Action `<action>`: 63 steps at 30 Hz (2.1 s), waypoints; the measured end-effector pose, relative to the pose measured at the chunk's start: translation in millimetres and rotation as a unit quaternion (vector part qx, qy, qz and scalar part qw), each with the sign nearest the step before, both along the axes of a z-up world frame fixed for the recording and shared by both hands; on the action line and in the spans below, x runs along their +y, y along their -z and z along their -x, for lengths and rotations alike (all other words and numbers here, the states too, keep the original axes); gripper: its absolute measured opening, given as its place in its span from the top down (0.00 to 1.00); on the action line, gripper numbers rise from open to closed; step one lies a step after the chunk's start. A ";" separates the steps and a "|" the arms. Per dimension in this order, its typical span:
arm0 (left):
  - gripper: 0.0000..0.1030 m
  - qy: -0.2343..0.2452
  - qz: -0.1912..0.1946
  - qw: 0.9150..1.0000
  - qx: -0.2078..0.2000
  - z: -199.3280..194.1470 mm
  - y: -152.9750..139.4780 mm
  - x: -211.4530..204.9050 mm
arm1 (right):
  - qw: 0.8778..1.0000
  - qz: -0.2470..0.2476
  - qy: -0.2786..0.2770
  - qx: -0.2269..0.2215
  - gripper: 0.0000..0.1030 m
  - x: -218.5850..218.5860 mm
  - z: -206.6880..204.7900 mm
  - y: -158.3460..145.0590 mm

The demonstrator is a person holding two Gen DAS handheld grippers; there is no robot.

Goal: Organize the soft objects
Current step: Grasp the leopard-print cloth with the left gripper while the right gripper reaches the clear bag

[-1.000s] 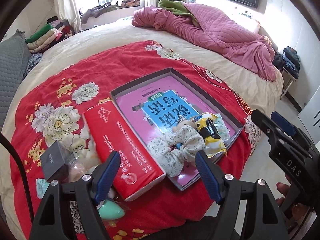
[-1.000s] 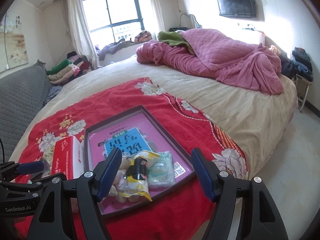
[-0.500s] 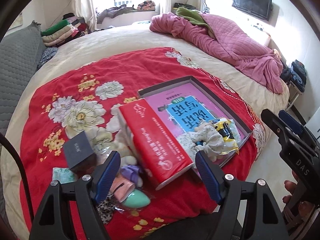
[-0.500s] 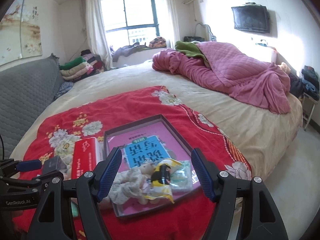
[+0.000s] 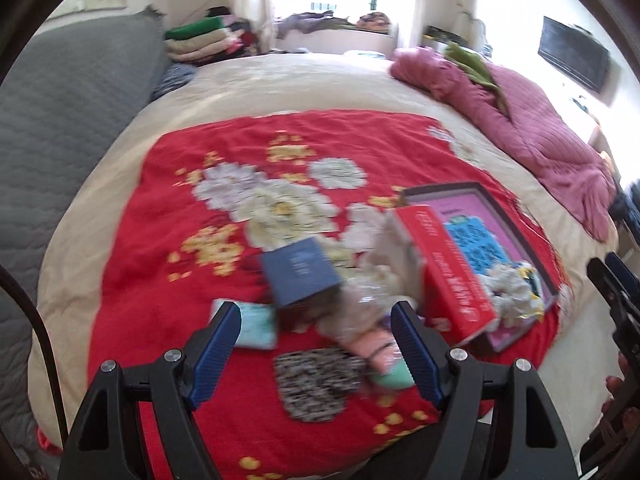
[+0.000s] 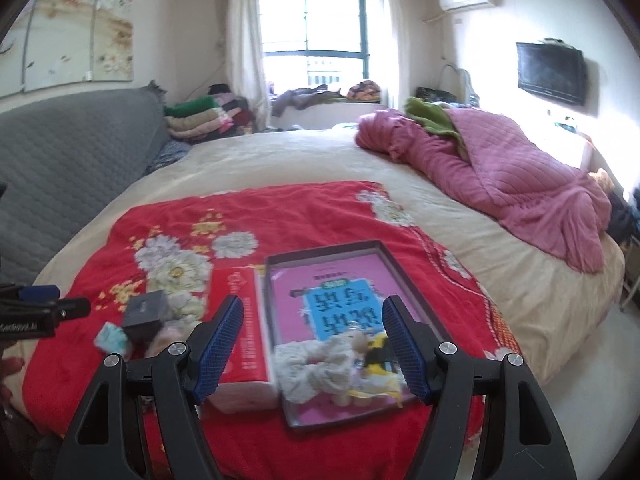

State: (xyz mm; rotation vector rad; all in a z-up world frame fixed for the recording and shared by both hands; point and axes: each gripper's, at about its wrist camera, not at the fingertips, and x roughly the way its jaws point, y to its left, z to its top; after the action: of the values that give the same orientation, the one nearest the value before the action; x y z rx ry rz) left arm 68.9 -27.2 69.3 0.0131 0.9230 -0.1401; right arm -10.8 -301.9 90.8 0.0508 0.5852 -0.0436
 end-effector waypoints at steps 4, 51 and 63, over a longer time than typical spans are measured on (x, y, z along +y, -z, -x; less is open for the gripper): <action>0.25 -0.024 0.010 1.000 0.013 1.4 10.9 31.4 | 1.000 0.010 -0.029 0.003 0.29 25.9 -2.8 -0.3; 0.25 -0.006 0.084 0.985 0.150 -3.7 155.6 63.0 | 0.937 0.202 -0.228 0.169 0.29 214.2 -118.3 161.9; 0.26 -0.010 0.098 0.982 0.162 -20.7 171.4 55.5 | 0.957 0.103 -0.221 0.155 0.43 185.9 -116.0 148.1</action>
State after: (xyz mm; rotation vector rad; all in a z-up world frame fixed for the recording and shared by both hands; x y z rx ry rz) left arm 89.6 28.2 -102.2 -0.2080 1.2301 -0.2177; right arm 105.2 -116.0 -57.3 -0.2957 0.8909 0.3286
